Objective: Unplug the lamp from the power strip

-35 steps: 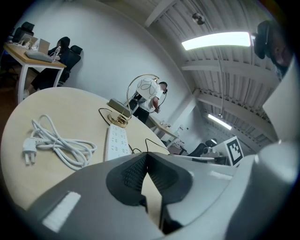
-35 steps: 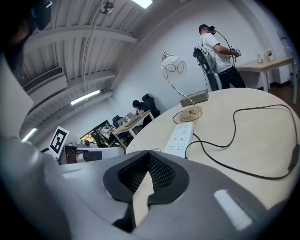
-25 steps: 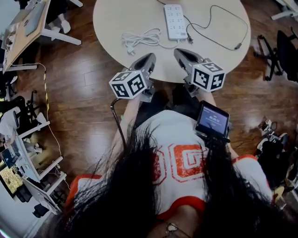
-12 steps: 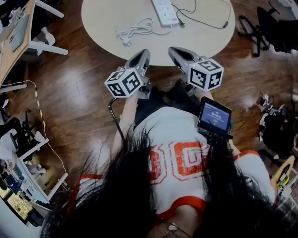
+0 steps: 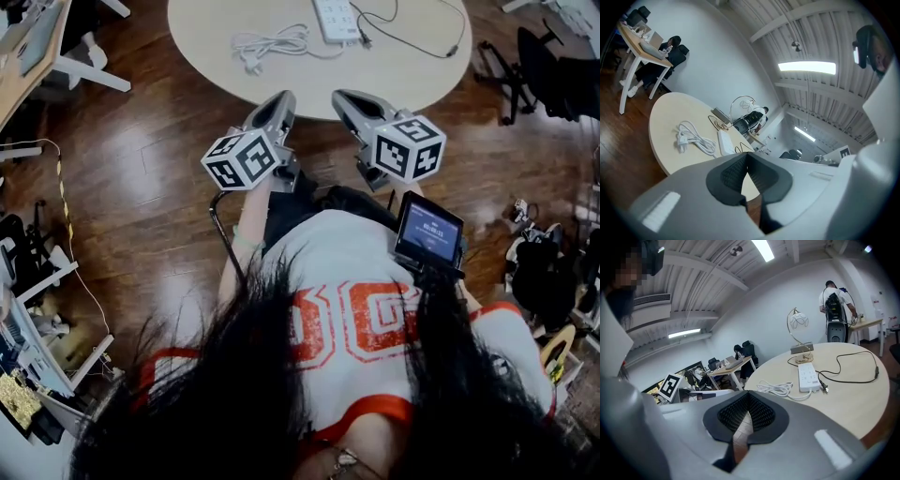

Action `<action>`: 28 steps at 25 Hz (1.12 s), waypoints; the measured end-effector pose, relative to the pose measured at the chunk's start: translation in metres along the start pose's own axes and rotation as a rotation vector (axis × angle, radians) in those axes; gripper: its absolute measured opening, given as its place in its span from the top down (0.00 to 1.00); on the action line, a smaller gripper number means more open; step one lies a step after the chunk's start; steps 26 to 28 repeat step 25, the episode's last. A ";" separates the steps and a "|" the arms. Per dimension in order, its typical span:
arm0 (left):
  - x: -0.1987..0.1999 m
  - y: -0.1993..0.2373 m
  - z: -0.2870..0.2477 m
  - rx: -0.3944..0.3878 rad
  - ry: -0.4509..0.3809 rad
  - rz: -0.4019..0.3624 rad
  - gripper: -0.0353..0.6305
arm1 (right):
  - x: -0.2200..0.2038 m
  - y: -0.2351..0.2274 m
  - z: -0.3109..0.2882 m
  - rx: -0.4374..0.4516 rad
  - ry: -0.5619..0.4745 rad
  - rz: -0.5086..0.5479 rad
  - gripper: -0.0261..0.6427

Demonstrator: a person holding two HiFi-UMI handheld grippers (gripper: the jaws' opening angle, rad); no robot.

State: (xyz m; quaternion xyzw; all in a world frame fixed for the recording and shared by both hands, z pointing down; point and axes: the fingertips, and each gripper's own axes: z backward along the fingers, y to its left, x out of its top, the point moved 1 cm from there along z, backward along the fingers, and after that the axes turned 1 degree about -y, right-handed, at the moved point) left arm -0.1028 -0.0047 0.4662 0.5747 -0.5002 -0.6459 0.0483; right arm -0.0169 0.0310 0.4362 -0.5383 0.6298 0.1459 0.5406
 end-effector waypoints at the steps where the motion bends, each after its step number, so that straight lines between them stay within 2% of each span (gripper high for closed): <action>1: -0.002 -0.002 0.001 0.001 0.002 -0.004 0.95 | -0.002 0.000 0.001 0.003 0.001 0.001 0.96; 14: -0.015 -0.038 0.001 0.017 -0.003 -0.068 0.95 | -0.009 -0.006 0.027 0.031 0.002 0.033 0.96; 22: -0.048 -0.061 -0.004 0.017 0.021 -0.075 0.95 | -0.019 -0.022 0.053 0.026 0.004 0.047 0.96; 28: -0.052 -0.065 -0.004 0.017 0.019 -0.079 0.95 | -0.022 -0.024 0.059 0.020 0.004 0.058 0.96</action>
